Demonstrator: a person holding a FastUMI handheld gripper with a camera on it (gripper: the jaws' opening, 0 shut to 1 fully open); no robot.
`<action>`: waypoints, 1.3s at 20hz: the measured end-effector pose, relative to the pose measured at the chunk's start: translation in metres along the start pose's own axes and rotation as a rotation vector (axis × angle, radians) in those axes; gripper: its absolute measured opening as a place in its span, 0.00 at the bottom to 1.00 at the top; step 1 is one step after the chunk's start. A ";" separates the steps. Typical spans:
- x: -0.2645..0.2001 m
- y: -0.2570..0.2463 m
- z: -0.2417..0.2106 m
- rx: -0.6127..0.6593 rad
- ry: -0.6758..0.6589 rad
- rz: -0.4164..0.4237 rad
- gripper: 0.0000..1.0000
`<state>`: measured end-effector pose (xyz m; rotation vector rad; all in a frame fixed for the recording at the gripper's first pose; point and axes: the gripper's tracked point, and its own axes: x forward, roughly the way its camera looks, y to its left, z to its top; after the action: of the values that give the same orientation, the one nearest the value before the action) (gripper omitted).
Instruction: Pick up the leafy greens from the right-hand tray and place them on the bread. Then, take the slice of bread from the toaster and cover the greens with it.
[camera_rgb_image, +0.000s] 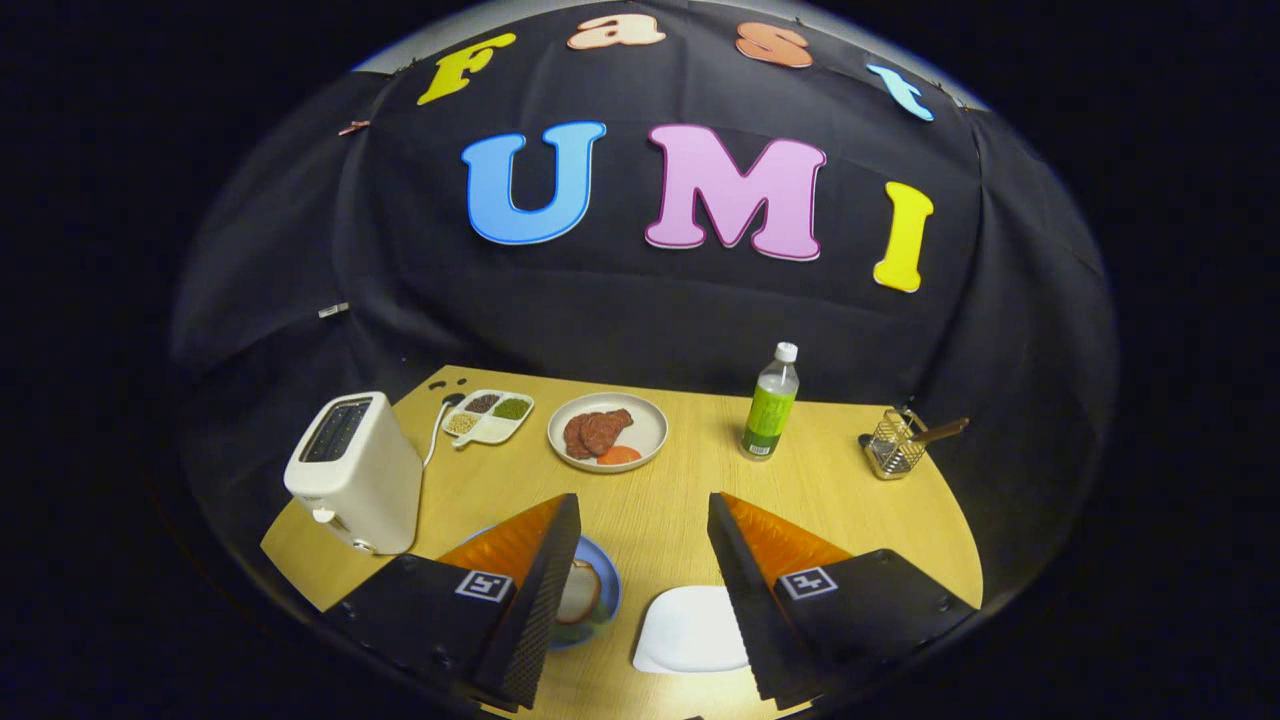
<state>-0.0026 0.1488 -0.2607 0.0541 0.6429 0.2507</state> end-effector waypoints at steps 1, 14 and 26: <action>-0.010 0.001 0.011 -0.011 -0.030 0.001 0.81; -0.099 0.000 0.113 -0.128 -0.324 -0.009 0.95; -0.092 0.006 0.109 -0.140 -0.304 -0.004 0.95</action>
<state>-0.0094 0.1350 -0.1186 -0.0434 0.3221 0.2768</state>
